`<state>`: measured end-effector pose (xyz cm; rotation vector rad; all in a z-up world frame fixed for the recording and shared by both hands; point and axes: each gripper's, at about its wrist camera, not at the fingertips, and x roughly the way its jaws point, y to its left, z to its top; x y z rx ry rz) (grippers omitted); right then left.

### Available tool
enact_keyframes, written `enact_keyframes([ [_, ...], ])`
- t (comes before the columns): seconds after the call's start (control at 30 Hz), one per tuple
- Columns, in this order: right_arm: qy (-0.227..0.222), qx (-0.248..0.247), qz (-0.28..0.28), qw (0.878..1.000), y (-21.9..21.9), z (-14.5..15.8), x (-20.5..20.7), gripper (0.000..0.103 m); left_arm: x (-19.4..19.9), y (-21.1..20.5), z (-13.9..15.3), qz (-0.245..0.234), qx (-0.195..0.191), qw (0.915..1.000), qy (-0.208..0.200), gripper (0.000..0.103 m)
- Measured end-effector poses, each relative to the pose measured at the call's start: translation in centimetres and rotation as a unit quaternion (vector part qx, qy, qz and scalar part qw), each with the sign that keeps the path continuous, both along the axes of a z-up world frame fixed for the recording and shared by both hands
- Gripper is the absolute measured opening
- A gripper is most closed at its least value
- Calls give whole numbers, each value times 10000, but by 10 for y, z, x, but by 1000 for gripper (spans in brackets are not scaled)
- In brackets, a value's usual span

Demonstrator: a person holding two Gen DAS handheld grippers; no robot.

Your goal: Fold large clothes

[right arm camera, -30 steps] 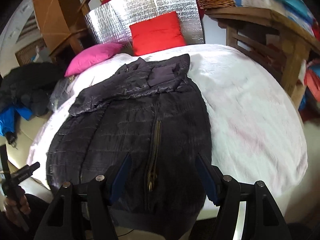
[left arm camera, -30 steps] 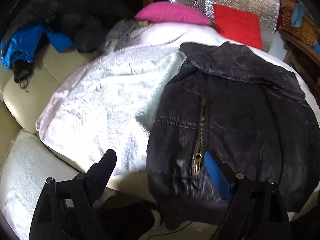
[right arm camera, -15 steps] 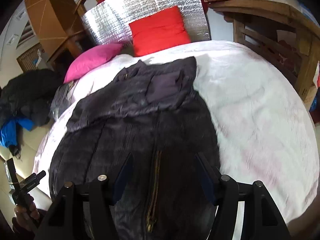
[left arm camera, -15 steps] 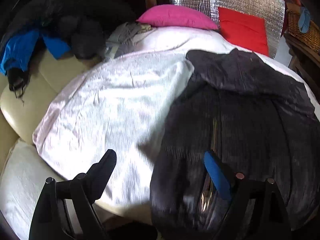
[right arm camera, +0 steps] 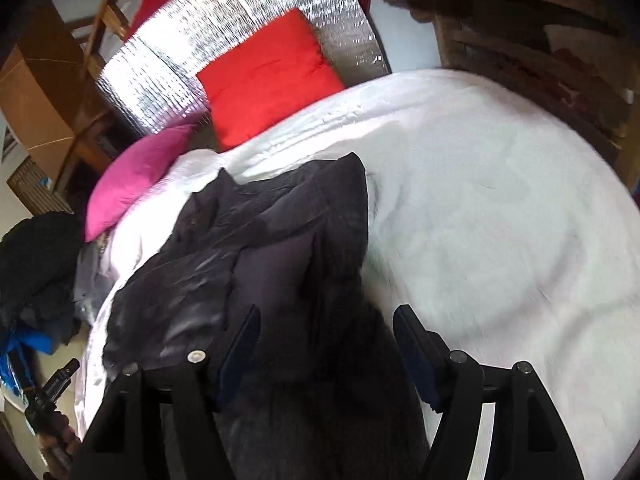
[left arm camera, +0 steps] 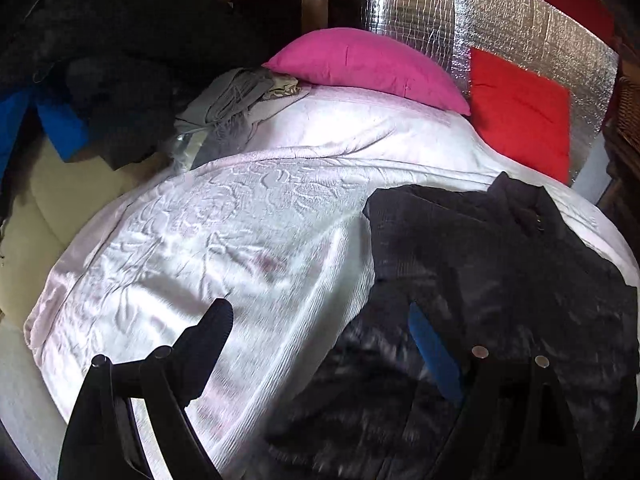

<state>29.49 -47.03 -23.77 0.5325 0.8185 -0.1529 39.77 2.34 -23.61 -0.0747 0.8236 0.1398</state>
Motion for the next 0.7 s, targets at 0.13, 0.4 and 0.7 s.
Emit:
enact_keyframes([
  [0.13,265,76,2,9996,-12,-28,37,73,29,-8,-19,3,-73,9998,209,89],
  [0.4,279,146,415,9986,8,-43,62,67,58,-25,-47,-227,211,9977,599,89],
  [0.7,4,-1253,140,9920,44,-8,54,24,47,-48,-33,-544,680,9955,383,80],
])
